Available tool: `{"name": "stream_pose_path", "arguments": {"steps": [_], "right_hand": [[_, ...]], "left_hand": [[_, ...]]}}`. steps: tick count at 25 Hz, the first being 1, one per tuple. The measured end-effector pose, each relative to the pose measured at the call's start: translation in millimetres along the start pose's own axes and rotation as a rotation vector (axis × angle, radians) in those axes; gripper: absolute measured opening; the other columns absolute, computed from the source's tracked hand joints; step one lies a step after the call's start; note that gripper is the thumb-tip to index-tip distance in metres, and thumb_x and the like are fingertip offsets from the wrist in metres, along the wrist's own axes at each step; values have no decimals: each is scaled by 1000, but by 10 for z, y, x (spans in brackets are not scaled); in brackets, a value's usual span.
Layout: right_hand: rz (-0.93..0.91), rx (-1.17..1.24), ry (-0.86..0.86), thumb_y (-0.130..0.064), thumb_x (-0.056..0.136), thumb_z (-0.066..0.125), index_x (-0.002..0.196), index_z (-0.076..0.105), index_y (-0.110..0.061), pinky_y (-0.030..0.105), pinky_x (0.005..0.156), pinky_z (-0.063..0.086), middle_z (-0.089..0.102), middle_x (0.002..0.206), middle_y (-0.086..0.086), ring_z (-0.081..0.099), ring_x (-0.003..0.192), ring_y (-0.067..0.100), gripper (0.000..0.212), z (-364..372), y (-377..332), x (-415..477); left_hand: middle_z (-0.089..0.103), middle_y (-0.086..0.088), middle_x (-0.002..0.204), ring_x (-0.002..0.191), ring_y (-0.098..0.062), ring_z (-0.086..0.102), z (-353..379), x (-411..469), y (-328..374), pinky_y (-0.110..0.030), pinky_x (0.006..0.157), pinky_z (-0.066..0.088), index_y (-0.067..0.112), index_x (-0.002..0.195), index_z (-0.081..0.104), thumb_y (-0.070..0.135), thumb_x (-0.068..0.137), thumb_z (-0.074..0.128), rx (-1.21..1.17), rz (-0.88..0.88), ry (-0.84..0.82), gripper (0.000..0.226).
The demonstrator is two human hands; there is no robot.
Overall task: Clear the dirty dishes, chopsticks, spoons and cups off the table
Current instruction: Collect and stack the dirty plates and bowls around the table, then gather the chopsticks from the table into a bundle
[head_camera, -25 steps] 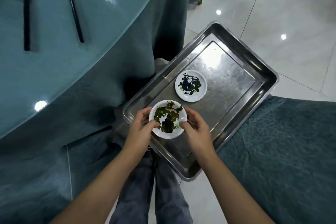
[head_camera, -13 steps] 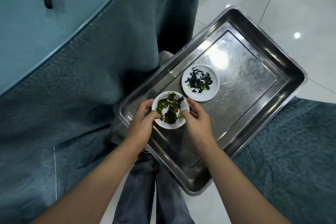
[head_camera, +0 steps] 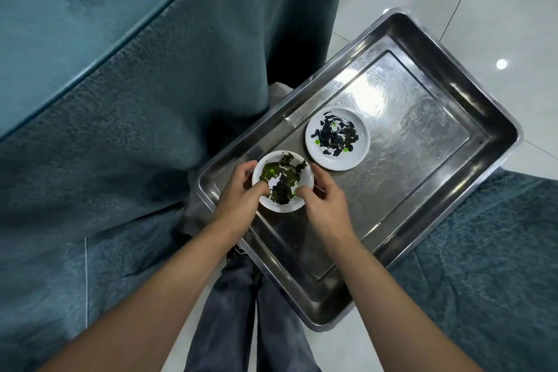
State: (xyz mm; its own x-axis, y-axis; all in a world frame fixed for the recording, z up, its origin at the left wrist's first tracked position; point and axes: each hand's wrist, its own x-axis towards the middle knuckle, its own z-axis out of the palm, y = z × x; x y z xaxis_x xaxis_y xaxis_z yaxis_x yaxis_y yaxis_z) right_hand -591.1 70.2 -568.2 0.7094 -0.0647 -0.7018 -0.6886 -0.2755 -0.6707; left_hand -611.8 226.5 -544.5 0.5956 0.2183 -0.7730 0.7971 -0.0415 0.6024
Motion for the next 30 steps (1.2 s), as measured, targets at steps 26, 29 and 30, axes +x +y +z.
{"name": "stream_pose_path", "arguments": {"steps": [26,29,30], "right_hand": [[-361,-66,-126,-7,94,64,133,64,-27,18,101,48,68,123,-13,60,109,-11,43,-308,-1737,-1866],[-422,-77,-160,-6,94,64,130,64,-27,14,96,47,68,123,-12,61,110,-8,42,-201,-1985,-2056],[-437,-75,-171,-5,94,64,130,64,-26,15,97,47,68,123,-10,61,110,-7,42,-159,-2063,-2104]], "left_hand": [[65,12,122,94,20,59,-911,-2381,1201,1,72,43,28,128,62,4,96,61,7,301,138,40],[65,14,123,100,22,56,-1120,-2605,1258,1,79,41,24,128,62,2,95,62,17,344,179,40],[65,14,125,105,21,54,-1182,-2665,1267,1,83,41,24,129,62,3,95,63,20,357,190,40]]}}
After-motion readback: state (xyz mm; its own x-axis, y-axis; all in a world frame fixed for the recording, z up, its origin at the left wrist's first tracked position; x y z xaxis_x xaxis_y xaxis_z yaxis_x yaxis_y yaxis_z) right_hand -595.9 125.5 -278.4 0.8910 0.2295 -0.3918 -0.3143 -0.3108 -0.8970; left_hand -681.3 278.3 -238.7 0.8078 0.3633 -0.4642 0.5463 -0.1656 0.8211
